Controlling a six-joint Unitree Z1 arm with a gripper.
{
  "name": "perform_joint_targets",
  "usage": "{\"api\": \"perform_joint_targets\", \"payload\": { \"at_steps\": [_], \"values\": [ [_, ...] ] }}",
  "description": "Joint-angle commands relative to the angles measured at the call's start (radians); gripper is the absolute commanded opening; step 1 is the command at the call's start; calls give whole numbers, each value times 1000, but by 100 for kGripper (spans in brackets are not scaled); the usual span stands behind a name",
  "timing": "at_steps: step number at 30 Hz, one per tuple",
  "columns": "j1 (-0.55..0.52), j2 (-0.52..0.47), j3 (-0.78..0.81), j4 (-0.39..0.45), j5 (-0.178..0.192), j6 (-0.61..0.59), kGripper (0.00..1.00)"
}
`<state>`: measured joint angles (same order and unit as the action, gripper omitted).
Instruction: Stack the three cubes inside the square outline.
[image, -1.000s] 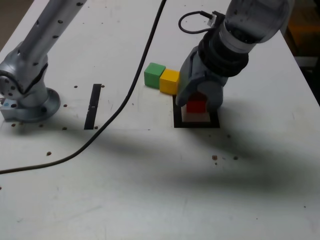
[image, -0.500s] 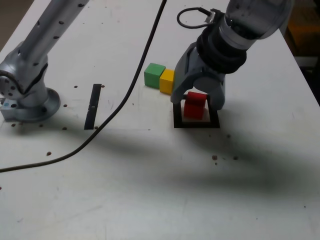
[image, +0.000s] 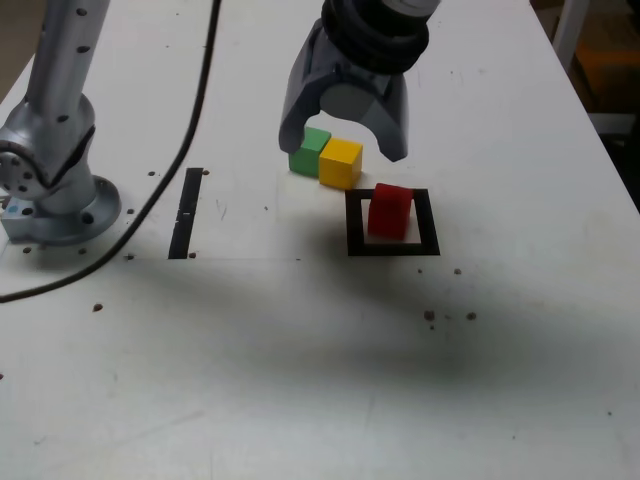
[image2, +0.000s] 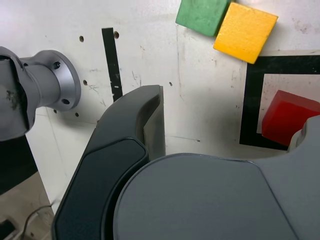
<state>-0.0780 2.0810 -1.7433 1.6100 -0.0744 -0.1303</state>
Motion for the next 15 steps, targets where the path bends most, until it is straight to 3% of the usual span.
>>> {"api": "perform_joint_targets", "payload": {
  "at_steps": [1, 8, 15],
  "values": [
    [5, 13, 3, 4, 6, 4, 100],
    [17, 23, 69, -34, -40, 22, 100],
    [43, -72, 249, -227, -72, 49, 100]
  ]
}}
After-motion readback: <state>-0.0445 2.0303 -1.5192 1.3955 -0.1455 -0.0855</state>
